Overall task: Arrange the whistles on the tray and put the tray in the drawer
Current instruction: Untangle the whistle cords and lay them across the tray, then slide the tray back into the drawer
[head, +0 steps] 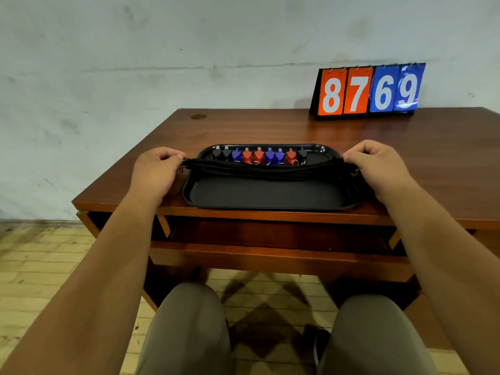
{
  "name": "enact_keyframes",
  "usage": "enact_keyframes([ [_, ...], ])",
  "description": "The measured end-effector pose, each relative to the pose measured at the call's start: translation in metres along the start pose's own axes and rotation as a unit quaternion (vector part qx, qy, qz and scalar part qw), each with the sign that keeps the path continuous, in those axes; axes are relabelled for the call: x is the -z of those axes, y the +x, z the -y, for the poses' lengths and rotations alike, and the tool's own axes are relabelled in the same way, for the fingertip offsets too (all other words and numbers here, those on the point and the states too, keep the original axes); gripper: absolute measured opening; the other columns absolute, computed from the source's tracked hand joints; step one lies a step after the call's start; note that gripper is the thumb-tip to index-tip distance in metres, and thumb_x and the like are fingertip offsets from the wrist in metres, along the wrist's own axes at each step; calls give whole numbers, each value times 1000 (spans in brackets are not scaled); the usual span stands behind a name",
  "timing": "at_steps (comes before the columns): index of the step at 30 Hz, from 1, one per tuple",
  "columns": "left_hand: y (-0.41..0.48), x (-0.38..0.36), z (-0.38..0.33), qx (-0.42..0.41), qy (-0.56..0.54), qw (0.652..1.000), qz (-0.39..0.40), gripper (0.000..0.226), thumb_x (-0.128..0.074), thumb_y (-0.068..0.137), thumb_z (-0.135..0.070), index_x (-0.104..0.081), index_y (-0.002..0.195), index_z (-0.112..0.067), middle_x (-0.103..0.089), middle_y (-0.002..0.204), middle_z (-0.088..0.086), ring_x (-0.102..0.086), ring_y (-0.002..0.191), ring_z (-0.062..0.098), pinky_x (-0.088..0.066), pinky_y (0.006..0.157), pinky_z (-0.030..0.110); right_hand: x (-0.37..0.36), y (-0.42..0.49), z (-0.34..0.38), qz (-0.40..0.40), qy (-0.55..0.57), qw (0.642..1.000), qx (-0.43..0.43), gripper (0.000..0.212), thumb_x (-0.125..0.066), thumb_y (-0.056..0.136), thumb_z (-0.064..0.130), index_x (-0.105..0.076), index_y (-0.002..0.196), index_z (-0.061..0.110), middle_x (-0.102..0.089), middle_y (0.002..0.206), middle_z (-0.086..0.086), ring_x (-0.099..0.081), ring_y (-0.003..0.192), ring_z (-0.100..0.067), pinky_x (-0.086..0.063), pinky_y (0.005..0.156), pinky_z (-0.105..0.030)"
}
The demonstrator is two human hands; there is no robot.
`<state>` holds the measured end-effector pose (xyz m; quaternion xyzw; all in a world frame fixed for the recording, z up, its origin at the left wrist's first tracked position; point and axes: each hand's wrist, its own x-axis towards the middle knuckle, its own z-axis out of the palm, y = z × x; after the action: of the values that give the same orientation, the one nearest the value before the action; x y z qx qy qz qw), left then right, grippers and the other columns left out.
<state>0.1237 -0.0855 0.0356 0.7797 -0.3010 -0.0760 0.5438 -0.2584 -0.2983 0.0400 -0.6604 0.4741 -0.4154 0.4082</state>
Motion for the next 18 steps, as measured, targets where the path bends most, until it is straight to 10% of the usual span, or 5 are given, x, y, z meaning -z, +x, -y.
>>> enact_keyframes([
  [9,-12,7,-6,-4,13,999,-30,23,-55,103,-25,-76,111,-33,-77,103,6,-59,66,18,-47,57,31,3,-11,9,-30,-1,1000,-5,13,-68,99,25,-80,96,21,-79,99,0,-69,93,-22,-60,86,-44],
  [18,-111,15,11,-98,-45,987,-118,32,-61,105,-16,-59,137,-23,-61,129,-6,-61,115,5,-48,90,13,19,-119,8,-111,95,986,83,14,-61,102,17,-75,99,18,-68,86,4,-61,83,-13,-53,81,-32],
])
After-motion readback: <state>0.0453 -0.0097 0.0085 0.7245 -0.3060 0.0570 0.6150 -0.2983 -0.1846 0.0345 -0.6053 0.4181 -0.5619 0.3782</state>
